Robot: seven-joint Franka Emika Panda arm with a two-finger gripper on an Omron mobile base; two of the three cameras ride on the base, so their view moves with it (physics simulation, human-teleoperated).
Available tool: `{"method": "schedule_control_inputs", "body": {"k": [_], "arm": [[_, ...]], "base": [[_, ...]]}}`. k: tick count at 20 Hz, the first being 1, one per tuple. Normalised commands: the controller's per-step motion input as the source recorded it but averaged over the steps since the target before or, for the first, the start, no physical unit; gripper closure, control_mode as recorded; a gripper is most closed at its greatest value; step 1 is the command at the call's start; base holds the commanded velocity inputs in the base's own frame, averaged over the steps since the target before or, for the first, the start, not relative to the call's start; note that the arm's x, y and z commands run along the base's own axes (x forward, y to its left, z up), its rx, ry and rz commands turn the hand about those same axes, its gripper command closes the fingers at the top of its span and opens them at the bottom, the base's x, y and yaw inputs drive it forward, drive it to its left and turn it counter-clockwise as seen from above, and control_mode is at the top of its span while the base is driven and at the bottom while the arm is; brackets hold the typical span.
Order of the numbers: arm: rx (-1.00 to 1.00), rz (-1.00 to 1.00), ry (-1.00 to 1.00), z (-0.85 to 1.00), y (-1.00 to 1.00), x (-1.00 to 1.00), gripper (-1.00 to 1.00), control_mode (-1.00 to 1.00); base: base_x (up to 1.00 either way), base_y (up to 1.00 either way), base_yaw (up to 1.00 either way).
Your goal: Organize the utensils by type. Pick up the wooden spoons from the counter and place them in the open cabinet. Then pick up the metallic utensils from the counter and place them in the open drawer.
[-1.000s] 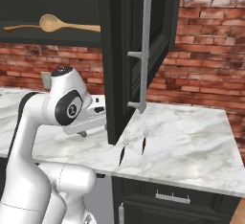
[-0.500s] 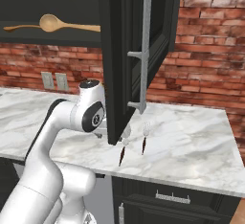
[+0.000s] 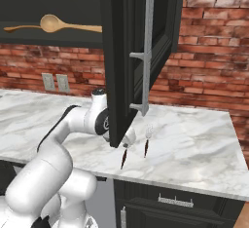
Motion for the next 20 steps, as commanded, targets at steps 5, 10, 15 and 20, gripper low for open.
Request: {"method": "schedule_control_inputs", "body": {"k": [5,10,15,20], "arm": [[0.03,0.02,0.01,-0.46,-0.22,0.40,-1.00,-1.00],[0.00,0.12,0.00,-0.32,-0.03,0.35,-1.00,-1.00],[0.00,0.15,0.00,-0.32,0.00,0.26,-1.00,-1.00],[0.00,0.11,0.02,-0.42,-0.06,0.16,-1.00,-1.00]], "base": [[0.00,0.00,0.00],[0.00,0.00,0.00],[0.00,0.00,0.00],[0.00,0.00,0.00]]}}
